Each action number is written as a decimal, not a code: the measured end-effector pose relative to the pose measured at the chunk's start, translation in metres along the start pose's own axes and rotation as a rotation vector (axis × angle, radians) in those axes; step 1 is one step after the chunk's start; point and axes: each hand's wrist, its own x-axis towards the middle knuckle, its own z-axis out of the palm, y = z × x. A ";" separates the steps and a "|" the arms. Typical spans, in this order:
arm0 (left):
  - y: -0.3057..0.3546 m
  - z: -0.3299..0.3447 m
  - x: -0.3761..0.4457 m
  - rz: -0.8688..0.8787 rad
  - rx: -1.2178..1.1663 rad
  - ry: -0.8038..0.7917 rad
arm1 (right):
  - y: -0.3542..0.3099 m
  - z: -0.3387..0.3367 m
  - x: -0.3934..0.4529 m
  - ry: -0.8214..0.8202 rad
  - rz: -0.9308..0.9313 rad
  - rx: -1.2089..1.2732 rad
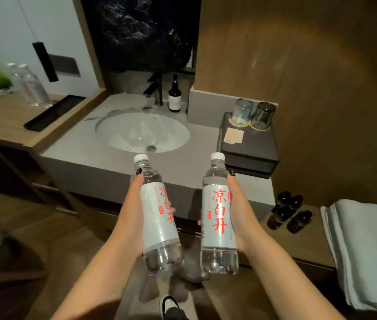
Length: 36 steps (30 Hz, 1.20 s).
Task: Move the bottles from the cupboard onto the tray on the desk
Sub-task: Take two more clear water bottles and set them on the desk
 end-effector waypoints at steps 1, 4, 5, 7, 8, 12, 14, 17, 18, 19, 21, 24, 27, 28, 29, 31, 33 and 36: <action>0.006 -0.004 0.004 0.000 0.003 0.013 | -0.001 0.009 0.009 -0.009 0.004 -0.014; 0.029 -0.016 0.026 0.012 0.014 0.045 | -0.011 0.035 0.040 -0.037 0.026 -0.053; 0.036 -0.019 0.033 0.001 0.027 0.029 | -0.014 0.041 0.050 -0.042 0.021 -0.079; 0.052 -0.022 0.049 -0.023 0.044 0.000 | -0.024 0.056 0.070 -0.061 0.012 -0.122; 0.060 -0.023 0.059 -0.017 0.048 0.007 | -0.031 0.063 0.081 -0.065 0.015 -0.135; 0.091 -0.016 0.090 0.081 0.032 0.114 | -0.058 0.094 0.120 -0.101 -0.004 -0.165; 0.104 -0.014 0.100 0.111 0.062 0.150 | -0.069 0.111 0.137 -0.127 -0.026 -0.201; 0.121 -0.023 0.112 0.188 0.088 0.133 | -0.083 0.138 0.156 -0.146 -0.041 -0.245; 0.127 -0.028 0.116 0.213 0.100 0.124 | -0.086 0.147 0.161 -0.158 -0.046 -0.249; 0.133 -0.033 0.119 0.231 0.113 0.131 | -0.087 0.156 0.165 -0.176 -0.052 -0.258; 0.147 -0.045 0.128 0.255 0.152 0.157 | -0.086 0.175 0.175 -0.203 -0.055 -0.278; 0.168 -0.069 0.141 0.315 0.213 0.187 | -0.081 0.206 0.187 -0.224 -0.042 -0.322; 0.189 -0.101 0.152 0.328 0.227 0.180 | -0.074 0.241 0.198 -0.247 -0.031 -0.340; 0.197 -0.113 0.157 0.324 0.241 0.163 | -0.071 0.254 0.202 -0.251 -0.021 -0.334; 0.206 -0.126 0.161 0.319 0.254 0.159 | -0.068 0.268 0.206 -0.254 -0.013 -0.331; 0.227 -0.153 0.166 0.303 0.257 0.170 | -0.059 0.299 0.214 -0.257 -0.012 -0.351; 0.248 -0.183 0.173 0.297 0.265 0.174 | -0.048 0.332 0.223 -0.251 -0.020 -0.363; 0.280 -0.231 0.180 0.253 0.264 0.158 | -0.029 0.384 0.234 -0.222 -0.015 -0.347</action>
